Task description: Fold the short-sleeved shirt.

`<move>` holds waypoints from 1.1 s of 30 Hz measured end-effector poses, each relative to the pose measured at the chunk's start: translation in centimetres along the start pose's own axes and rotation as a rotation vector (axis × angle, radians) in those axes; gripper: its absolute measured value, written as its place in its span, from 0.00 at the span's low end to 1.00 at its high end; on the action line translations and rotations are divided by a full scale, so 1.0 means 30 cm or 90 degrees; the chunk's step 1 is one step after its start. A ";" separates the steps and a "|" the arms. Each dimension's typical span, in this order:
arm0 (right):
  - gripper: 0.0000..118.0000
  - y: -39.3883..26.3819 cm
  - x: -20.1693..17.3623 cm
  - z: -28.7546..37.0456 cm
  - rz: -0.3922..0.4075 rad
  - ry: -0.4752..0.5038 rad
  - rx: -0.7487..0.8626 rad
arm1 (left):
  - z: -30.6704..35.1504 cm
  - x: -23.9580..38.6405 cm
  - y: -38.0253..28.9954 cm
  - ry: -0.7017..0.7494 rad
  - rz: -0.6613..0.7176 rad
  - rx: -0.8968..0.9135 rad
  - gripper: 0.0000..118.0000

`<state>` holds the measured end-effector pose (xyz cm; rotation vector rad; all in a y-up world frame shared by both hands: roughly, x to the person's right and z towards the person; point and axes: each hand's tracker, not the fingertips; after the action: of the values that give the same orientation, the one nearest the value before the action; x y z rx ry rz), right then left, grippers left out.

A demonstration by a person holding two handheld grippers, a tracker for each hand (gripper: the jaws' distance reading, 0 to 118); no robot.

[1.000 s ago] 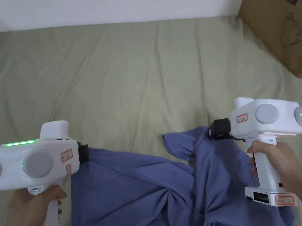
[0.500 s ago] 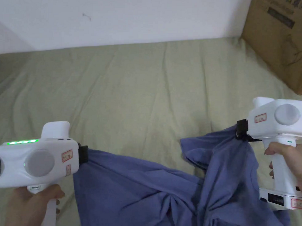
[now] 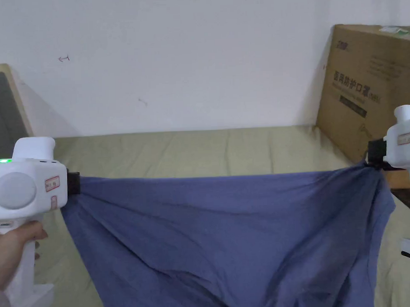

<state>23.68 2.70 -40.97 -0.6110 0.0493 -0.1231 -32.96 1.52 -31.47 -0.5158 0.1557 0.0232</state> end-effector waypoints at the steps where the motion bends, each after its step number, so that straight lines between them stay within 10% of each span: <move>1: 0.03 0.014 -0.013 0.052 -0.003 0.003 0.006 | 0.018 -0.004 0.016 -0.002 0.000 0.006 0.04; 33: 0.03 1.015 -0.363 -0.077 0.025 -0.030 0.265 | -0.328 0.028 1.023 0.113 -0.003 0.241 0.04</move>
<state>15.76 27.54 -60.25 -0.1977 -0.0107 -0.0765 -35.42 23.35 -55.07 -0.1399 0.3255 -0.0566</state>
